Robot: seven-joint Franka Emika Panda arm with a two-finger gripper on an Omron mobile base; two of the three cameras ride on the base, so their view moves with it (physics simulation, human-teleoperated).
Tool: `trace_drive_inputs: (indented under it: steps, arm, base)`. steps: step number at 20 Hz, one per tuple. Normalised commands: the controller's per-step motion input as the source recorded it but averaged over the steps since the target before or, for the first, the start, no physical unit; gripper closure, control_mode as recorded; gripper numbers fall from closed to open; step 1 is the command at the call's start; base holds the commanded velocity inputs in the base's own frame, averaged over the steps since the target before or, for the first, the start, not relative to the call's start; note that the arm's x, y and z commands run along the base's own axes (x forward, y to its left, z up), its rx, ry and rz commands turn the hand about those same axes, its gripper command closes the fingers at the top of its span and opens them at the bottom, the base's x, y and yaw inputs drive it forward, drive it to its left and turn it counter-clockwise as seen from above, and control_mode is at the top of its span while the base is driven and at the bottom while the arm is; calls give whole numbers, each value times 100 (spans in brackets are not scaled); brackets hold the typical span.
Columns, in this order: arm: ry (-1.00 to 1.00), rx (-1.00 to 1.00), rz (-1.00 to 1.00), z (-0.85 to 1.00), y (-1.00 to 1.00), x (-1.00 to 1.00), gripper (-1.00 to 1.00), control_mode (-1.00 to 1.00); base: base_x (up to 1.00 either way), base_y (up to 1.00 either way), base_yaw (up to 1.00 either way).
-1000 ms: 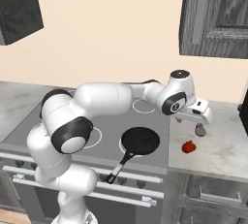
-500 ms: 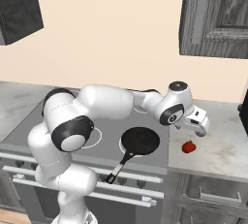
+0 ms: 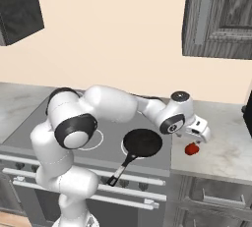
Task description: Put the eggplant and bell pepper in the pan. Then turn on the front right burner and set the heat to medium.
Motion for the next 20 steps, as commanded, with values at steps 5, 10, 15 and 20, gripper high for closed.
trace_drive_inputs:
  steps: [5,10,15,20]
  arm:
    - [0,8,-1,-11,-3,0,-100,-100]
    - [0,8,-2,-13,-2,0,-100,-100]
    - [0,4,-2,-22,0,1,-100,-100]
    - [0,0,-2,-33,-5,16,-100,-100]
  base:
    - [0,0,0]
    - [0,0,0]
    - [0,0,0]
    - [0,0,0]
